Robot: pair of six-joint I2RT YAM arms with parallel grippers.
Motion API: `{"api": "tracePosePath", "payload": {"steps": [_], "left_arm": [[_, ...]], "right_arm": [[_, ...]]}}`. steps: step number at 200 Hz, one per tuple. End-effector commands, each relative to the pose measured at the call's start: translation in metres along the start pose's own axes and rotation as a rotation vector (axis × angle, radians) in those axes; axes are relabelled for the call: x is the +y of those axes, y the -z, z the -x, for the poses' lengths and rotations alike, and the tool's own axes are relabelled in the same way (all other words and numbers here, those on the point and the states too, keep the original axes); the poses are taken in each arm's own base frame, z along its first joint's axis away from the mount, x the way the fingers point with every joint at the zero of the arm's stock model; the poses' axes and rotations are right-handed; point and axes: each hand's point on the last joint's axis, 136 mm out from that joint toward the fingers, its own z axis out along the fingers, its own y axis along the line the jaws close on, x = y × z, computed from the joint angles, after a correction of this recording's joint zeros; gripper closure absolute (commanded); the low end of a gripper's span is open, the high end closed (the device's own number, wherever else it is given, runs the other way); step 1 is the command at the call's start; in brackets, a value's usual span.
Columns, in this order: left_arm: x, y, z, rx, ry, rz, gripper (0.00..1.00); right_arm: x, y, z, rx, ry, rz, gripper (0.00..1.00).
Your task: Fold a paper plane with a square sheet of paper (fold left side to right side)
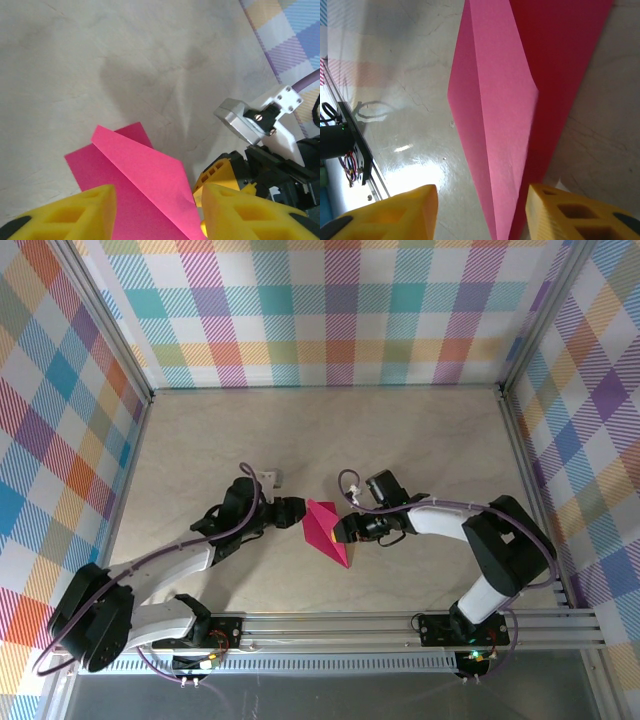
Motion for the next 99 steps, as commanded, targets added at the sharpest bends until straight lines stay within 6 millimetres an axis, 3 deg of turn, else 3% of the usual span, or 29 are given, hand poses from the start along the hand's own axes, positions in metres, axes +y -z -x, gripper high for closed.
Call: {"api": "tracePosePath", "payload": {"steps": [1, 55, 73, 99], "left_arm": [[0.012, 0.013, 0.012, -0.084, -0.01, 0.052, 0.48], [0.019, 0.032, 0.017, -0.142, -0.002, 0.073, 0.38], [0.012, 0.035, 0.021, -0.143, -0.004, 0.025, 0.32], [-0.008, 0.042, 0.032, -0.162, 0.026, -0.099, 0.31]], "right_arm": [[0.012, -0.003, 0.02, -0.037, 0.074, 0.064, 0.57], [0.011, -0.004, 0.026, -0.066, 0.094, 0.06, 0.82], [0.018, 0.004, 0.031, -0.091, 0.122, 0.067, 0.95], [0.037, 0.022, 0.039, -0.145, 0.183, 0.086, 0.98]]}}
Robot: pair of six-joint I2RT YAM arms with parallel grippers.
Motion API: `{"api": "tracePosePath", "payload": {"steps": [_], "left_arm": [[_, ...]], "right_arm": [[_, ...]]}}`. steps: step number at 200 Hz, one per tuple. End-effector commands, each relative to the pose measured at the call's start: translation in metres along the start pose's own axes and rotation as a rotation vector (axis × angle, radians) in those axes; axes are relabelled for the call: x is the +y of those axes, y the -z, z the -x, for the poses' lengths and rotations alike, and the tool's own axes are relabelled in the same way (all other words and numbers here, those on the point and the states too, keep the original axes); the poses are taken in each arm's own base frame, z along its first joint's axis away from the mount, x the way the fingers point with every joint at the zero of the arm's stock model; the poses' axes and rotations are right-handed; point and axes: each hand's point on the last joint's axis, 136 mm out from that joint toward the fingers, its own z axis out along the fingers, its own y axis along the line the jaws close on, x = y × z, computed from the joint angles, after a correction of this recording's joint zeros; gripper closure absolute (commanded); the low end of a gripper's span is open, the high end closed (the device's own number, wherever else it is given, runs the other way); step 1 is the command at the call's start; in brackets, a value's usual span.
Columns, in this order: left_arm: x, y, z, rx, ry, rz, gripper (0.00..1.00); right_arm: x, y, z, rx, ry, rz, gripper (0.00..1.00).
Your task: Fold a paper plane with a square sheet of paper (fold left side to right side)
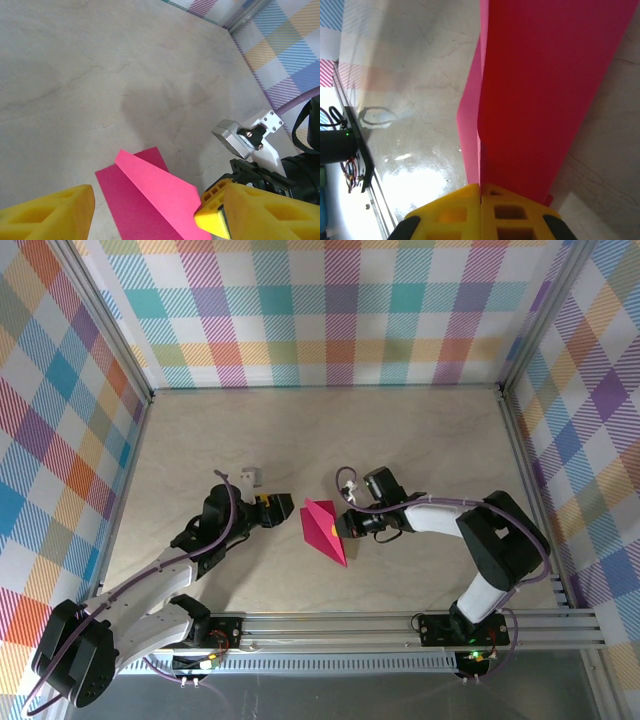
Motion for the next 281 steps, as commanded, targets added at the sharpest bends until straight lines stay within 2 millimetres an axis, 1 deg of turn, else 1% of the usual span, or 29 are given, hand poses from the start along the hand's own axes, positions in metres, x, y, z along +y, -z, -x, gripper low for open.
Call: {"api": "tracePosePath", "payload": {"steps": [1, 41, 55, 65, 73, 90, 120, 134, 171, 210, 234, 253, 281], "left_arm": [[-0.018, 0.007, 0.009, -0.017, 0.026, -0.117, 0.3], [-0.06, 0.02, 0.027, -0.07, 0.064, -0.353, 0.27], [-0.073, 0.022, 0.03, -0.066, 0.098, -0.437, 0.25], [-0.086, 0.024, 0.032, -0.057, 0.108, -0.513, 0.25], [-0.093, 0.024, 0.033, -0.04, 0.118, -0.552, 0.26], [-0.1, 0.019, 0.03, 0.007, 0.126, -0.588, 0.27], [-0.103, 0.01, 0.024, 0.051, 0.146, -0.62, 0.3], [-0.107, 0.009, 0.022, 0.062, 0.15, -0.645, 0.33], [-0.113, 0.005, 0.019, 0.086, 0.145, -0.671, 0.45], [-0.118, 0.003, 0.018, 0.095, 0.143, -0.692, 0.63], [-0.12, 0.002, 0.019, 0.101, 0.151, -0.704, 0.74], [-0.12, 0.001, 0.02, 0.101, 0.159, -0.708, 0.81], [-0.121, 0.002, 0.022, 0.093, 0.16, -0.711, 0.89]], "right_arm": [[0.029, 0.021, 0.025, -0.092, 0.113, 0.054, 0.98], [0.071, 0.058, 0.04, -0.231, 0.201, 0.137, 0.98], [0.083, 0.069, 0.042, -0.277, 0.216, 0.173, 0.99], [0.092, 0.075, 0.044, -0.301, 0.219, 0.205, 0.99], [0.1, 0.079, 0.045, -0.311, 0.224, 0.24, 0.99], [0.111, 0.084, 0.047, -0.316, 0.219, 0.293, 0.99], [0.125, 0.09, 0.051, -0.33, 0.219, 0.36, 1.0], [0.126, 0.09, 0.052, -0.329, 0.213, 0.371, 1.0], [0.125, 0.085, 0.053, -0.317, 0.199, 0.382, 0.99], [0.121, 0.08, 0.053, -0.303, 0.183, 0.384, 0.99], [0.116, 0.078, 0.052, -0.305, 0.167, 0.363, 0.98], [0.115, 0.078, 0.053, -0.314, 0.165, 0.357, 0.95], [0.118, 0.082, 0.053, -0.322, 0.167, 0.359, 0.85]]}}
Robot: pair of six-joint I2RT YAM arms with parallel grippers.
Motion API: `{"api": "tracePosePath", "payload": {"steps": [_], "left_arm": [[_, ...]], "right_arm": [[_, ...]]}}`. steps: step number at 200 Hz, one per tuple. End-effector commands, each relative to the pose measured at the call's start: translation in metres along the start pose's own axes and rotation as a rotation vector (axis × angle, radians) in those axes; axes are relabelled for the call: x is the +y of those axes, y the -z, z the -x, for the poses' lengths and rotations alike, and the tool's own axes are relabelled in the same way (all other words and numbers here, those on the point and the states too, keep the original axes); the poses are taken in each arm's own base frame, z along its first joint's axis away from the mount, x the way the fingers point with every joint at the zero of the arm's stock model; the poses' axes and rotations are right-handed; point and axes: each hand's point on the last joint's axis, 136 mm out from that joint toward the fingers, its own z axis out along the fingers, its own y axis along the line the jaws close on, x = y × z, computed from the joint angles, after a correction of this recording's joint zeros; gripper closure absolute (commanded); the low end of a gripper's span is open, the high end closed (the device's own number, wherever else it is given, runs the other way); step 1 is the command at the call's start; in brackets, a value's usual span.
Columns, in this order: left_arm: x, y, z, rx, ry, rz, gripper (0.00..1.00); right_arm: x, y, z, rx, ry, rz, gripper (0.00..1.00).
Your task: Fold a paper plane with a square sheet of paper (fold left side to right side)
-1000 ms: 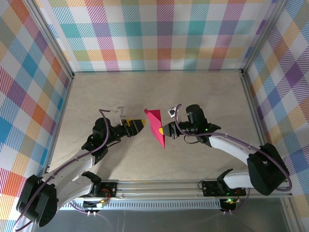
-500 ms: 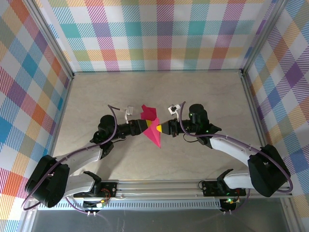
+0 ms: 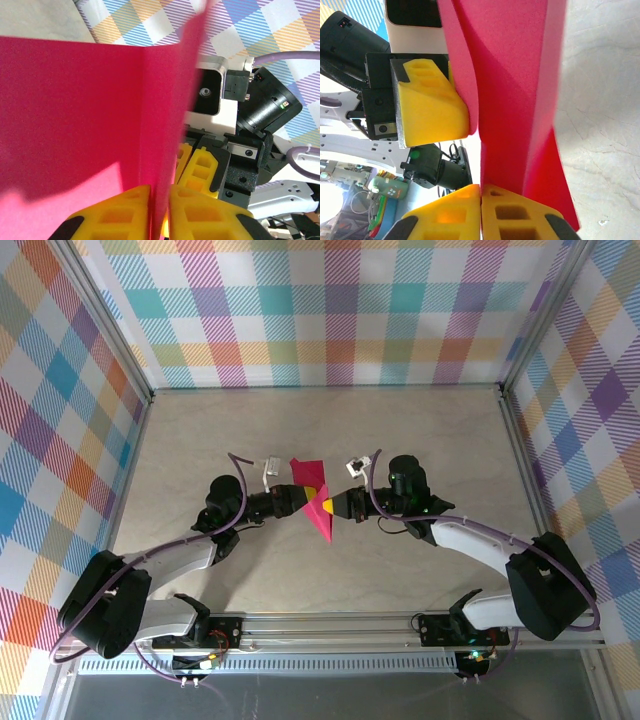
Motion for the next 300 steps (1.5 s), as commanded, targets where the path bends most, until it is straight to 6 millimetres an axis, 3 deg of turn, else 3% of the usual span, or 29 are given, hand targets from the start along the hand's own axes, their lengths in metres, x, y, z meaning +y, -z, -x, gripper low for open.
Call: {"api": "tracePosePath", "payload": {"steps": [1, 43, 82, 119, 163, 182, 222, 300], "left_arm": [[-0.025, -0.003, 0.012, -0.02, -0.066, -0.076, 0.89], [-0.032, -0.002, 0.015, -0.032, -0.075, -0.087, 0.91], [-0.043, -0.002, 0.017, -0.035, -0.092, -0.11, 0.91], [-0.053, -0.003, 0.017, -0.037, -0.108, -0.133, 0.91], [-0.057, -0.01, 0.015, -0.021, -0.114, -0.148, 0.91], [-0.059, -0.013, 0.014, -0.014, -0.115, -0.155, 0.91], [-0.058, -0.016, 0.015, -0.009, -0.108, -0.151, 0.91], [-0.05, -0.017, 0.013, -0.004, -0.102, -0.124, 0.85]], "right_arm": [[0.005, 0.003, 0.003, -0.019, 0.018, 0.009, 0.85], [0.013, 0.02, 0.003, -0.044, 0.061, -0.055, 0.64], [-0.001, 0.039, -0.009, -0.068, 0.032, -0.161, 0.37], [0.006, 0.039, -0.017, -0.068, -0.009, -0.104, 0.15], [0.024, 0.031, -0.013, -0.053, -0.01, 0.035, 0.1], [0.027, 0.028, -0.006, -0.071, -0.005, 0.066, 0.13], [0.035, 0.028, 0.009, -0.1, 0.032, 0.076, 0.28], [0.039, 0.037, 0.016, -0.134, 0.065, 0.009, 0.86]]}}
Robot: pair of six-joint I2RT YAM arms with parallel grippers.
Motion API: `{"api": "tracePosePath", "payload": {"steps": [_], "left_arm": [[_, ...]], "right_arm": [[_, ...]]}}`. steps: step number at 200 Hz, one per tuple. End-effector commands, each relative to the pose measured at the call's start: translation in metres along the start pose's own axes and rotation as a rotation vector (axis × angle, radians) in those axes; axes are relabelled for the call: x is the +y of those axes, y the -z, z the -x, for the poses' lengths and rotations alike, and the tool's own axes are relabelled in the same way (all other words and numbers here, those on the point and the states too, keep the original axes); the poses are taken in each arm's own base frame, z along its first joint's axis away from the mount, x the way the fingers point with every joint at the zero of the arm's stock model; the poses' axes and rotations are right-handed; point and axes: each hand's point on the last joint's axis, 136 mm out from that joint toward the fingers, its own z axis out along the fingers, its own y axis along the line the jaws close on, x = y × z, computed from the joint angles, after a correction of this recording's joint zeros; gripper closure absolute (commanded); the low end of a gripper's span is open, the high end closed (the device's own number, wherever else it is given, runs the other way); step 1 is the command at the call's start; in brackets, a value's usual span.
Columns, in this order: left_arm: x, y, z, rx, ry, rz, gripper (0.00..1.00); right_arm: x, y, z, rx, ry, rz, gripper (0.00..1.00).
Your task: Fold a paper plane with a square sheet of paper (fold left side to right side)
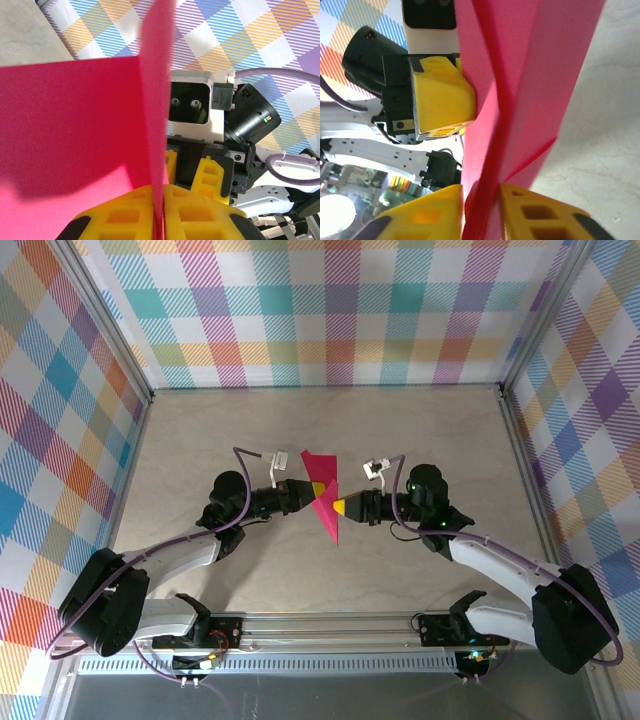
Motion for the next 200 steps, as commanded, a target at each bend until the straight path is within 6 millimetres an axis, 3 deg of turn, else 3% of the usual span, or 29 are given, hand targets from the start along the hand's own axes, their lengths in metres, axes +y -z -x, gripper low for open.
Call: {"api": "tracePosePath", "payload": {"steps": [1, 22, 58, 105, 160, 200], "left_arm": [[-0.015, -0.003, 0.008, -0.014, -0.052, -0.038, 0.84], [-0.013, -0.001, 0.007, -0.011, -0.064, -0.01, 0.78], [-0.011, 0.009, 0.008, -0.026, -0.101, 0.05, 0.72], [0.004, 0.046, 0.016, -0.109, -0.197, 0.283, 0.59], [0.024, 0.123, 0.026, -0.271, -0.309, 0.68, 0.48], [0.034, 0.167, 0.028, -0.367, -0.308, 0.868, 0.46]], "right_arm": [[0.011, 0.005, 0.013, -0.035, 0.061, -0.005, 0.87], [0.011, 0.008, 0.012, -0.037, 0.071, -0.026, 0.94], [0.008, 0.014, 0.009, -0.027, 0.086, -0.083, 0.96], [-0.014, 0.03, 0.003, 0.011, 0.089, -0.288, 0.97], [-0.065, 0.064, -0.013, 0.183, 0.164, -0.871, 0.98], [-0.083, 0.075, -0.012, 0.393, 0.343, -1.326, 0.98]]}}
